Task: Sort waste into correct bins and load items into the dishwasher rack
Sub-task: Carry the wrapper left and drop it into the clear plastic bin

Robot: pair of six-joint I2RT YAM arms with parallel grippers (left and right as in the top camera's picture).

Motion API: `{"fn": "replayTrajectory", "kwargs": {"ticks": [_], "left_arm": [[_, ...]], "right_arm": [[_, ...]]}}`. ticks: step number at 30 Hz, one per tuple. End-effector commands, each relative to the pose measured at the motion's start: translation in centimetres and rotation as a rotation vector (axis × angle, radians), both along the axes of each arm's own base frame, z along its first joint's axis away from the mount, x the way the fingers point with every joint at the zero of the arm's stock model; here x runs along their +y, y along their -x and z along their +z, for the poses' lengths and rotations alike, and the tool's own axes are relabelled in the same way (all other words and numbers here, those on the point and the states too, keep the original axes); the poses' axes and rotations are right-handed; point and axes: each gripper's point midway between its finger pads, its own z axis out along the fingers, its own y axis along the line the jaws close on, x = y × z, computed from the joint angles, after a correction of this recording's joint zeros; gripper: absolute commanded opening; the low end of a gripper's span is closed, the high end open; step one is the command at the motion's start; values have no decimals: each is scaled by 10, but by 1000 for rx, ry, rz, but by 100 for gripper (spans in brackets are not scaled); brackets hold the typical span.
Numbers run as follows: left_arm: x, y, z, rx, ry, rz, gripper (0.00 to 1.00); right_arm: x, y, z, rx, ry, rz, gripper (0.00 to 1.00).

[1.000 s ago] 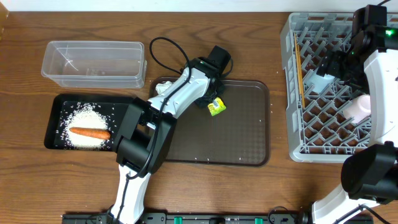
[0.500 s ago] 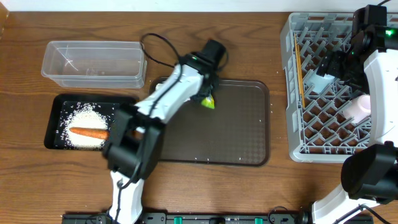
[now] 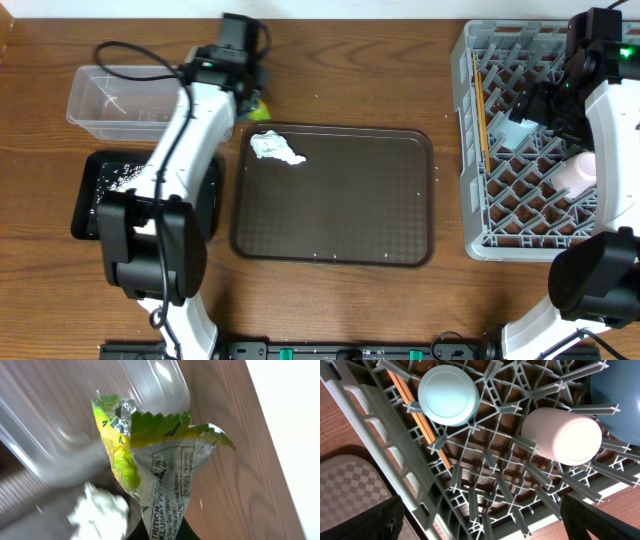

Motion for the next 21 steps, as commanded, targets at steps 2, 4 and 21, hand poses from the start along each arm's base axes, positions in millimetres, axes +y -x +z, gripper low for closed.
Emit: {"fn": "replayTrajectory", "kwargs": {"ticks": [2, 4, 21], "left_arm": [[59, -6, 2, -14, -100, 133, 7], [78, -6, 3, -17, -98, 170, 7], [154, -13, -27, 28, -168, 206, 64]], "right_arm": [[-2, 1, 0, -1, 1, -18, 99], [-2, 1, 0, -2, 1, -18, 99], [-2, 1, 0, -2, 1, -18, 99]]}}
